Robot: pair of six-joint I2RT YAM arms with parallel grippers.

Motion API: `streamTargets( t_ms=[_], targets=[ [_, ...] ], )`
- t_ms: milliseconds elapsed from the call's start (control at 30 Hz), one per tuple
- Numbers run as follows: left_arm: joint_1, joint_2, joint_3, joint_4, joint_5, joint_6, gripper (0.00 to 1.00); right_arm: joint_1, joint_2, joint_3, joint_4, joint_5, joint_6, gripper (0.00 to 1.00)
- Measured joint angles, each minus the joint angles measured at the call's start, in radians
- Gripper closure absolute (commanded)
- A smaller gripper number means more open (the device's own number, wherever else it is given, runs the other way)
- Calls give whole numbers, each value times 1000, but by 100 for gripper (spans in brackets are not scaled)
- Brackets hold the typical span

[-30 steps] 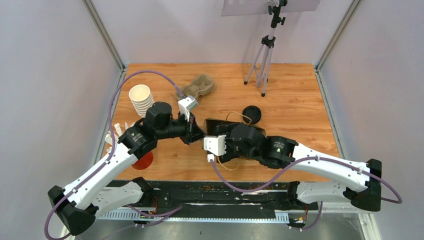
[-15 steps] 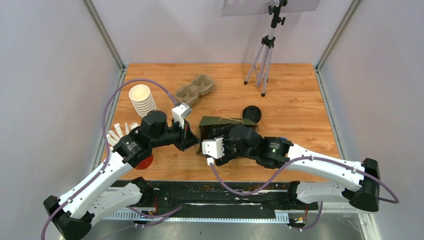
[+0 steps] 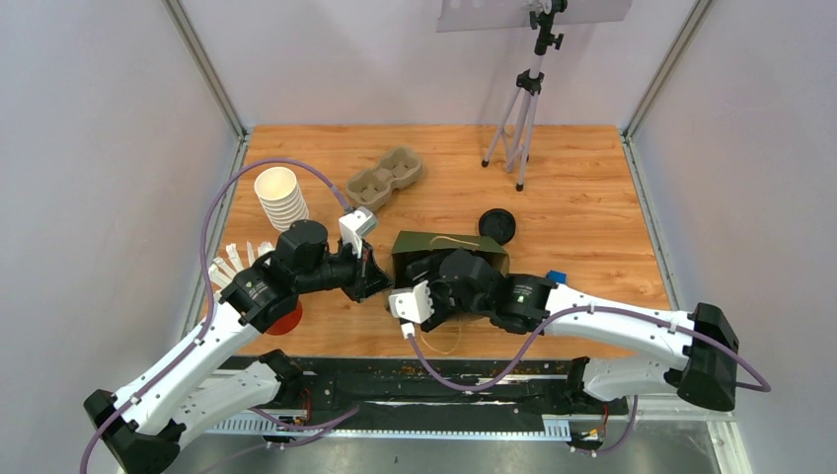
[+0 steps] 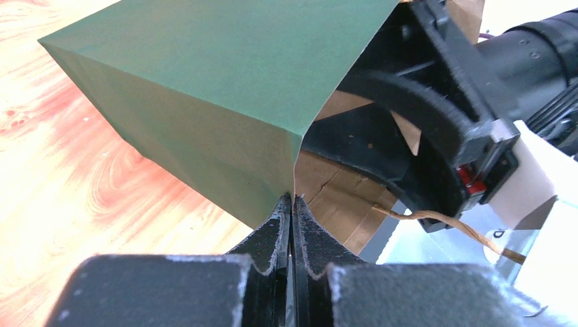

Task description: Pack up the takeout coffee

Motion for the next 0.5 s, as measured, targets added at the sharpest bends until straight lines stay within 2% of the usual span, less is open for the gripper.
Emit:
streamTargets(
  t_ms=[500],
  targets=[
    [0, 0, 0, -31, 7, 5, 93, -23, 61, 0, 50, -32, -37, 29]
  ],
)
